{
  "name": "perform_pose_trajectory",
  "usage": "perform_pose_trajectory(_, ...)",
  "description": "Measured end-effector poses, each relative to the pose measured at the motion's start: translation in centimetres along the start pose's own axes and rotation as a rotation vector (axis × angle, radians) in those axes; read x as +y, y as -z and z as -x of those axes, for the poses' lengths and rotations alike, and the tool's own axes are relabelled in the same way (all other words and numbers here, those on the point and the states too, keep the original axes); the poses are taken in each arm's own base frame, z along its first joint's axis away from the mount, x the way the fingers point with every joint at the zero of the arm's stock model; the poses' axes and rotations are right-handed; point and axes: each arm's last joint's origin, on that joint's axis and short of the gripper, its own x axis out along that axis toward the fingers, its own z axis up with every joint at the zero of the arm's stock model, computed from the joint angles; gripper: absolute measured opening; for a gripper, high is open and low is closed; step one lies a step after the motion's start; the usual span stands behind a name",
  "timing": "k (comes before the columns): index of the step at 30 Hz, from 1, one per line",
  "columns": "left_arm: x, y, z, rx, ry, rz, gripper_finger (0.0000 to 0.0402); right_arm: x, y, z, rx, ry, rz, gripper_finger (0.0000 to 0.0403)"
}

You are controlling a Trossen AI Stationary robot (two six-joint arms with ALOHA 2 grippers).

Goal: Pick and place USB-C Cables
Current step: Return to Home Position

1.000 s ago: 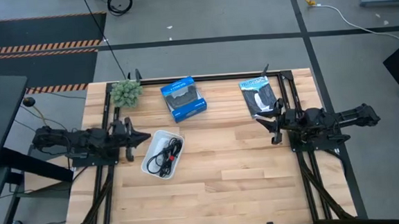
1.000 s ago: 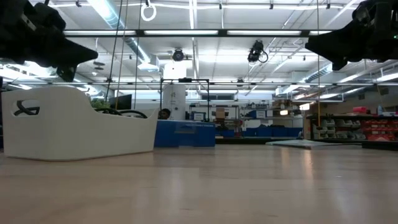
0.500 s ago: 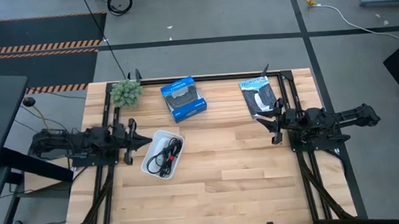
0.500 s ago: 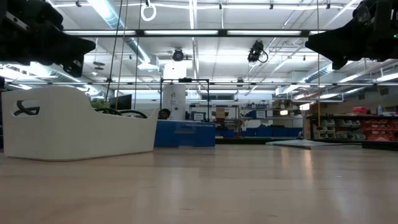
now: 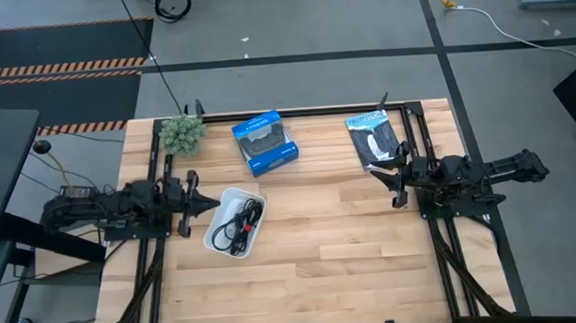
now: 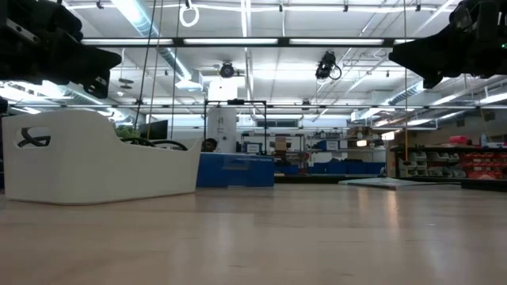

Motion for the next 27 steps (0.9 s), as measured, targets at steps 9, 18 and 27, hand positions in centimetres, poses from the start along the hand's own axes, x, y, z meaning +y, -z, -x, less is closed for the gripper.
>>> perform_pose_trajectory(9, -0.02, -0.03, -0.13, -0.002, 0.0, 0.183, 0.0029, 0.0, 0.0, 0.0, 0.0, 0.0, 0.0, 0.0122)
perform_pose_trajectory(18, -0.06, -0.62, -0.11, -0.063, 0.012, 0.183, 0.0029, 0.0, -0.01, 0.0, -0.001, 0.0, 0.0, 0.0122)
perform_pose_trajectory(27, -0.06, -0.7, -0.1, -0.071, 0.009, 0.182, 0.0033, 0.0, -0.01, 0.0, -0.001, 0.0, -0.001, 0.0122)
